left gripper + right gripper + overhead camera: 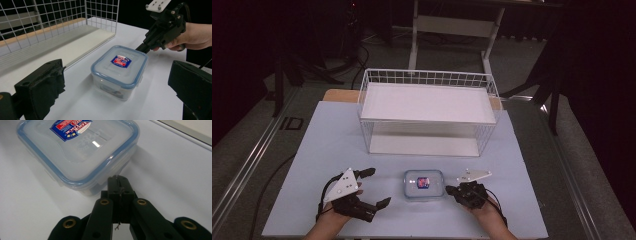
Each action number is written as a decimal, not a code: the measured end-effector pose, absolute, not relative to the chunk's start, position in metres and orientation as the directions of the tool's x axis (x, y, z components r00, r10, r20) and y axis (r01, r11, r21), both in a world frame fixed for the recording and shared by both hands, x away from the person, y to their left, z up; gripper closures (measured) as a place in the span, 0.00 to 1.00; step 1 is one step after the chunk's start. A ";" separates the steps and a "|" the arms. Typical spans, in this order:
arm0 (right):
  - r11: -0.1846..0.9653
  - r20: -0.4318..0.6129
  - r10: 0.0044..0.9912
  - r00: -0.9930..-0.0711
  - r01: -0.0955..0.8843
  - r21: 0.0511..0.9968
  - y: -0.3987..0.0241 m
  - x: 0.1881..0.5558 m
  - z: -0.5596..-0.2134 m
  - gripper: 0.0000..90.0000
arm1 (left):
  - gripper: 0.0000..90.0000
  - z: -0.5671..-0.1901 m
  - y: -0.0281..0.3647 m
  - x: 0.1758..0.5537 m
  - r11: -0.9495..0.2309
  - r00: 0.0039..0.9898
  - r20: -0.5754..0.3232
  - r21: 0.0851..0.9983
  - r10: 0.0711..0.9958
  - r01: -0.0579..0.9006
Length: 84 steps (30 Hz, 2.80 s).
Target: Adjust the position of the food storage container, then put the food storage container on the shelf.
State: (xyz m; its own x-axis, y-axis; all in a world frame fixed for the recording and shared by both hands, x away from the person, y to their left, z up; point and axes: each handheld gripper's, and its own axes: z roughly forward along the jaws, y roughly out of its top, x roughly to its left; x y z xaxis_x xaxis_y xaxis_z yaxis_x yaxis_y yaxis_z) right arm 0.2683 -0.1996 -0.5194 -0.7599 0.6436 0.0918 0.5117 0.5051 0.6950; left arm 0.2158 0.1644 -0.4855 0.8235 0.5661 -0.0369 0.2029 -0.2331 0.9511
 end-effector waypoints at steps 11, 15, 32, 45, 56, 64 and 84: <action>0.509 0.080 0.650 -0.756 0.510 0.694 -0.192 0.270 -0.522 1.00 | 0.02 -0.487 0.164 0.216 -0.230 0.825 -0.051 0.949 0.563 0.215; 0.508 0.051 0.668 -0.742 0.505 0.698 -0.200 0.268 -0.517 0.90 | 0.02 -0.489 0.164 0.219 -0.215 0.816 -0.081 0.945 0.572 0.245; 0.370 0.131 0.668 -0.733 0.480 0.796 -0.215 0.258 -0.486 0.16 | 0.02 -0.488 0.158 0.226 -0.243 0.808 -0.183 0.896 0.561 0.372; 0.330 0.130 0.641 -0.756 0.425 0.843 -0.215 0.254 -0.475 0.19 | 0.02 -0.485 0.152 0.240 -0.260 0.748 -0.297 0.809 0.593 0.527; 0.295 0.251 0.656 -0.711 0.548 0.783 -0.215 0.263 -0.479 0.15 | 0.02 -0.487 0.136 0.261 -0.258 0.686 -0.389 0.723 0.614 0.641; 0.186 0.466 0.650 -0.600 0.720 0.668 -0.212 0.279 -0.493 0.14 | 0.02 -0.504 0.127 0.275 -0.206 0.600 -0.497 0.637 0.627 0.743; 0.073 0.731 0.576 -0.367 0.913 0.401 -0.202 0.307 -0.529 0.42 | 0.30 -0.538 0.131 0.292 -0.046 0.378 -0.709 0.439 0.595 0.897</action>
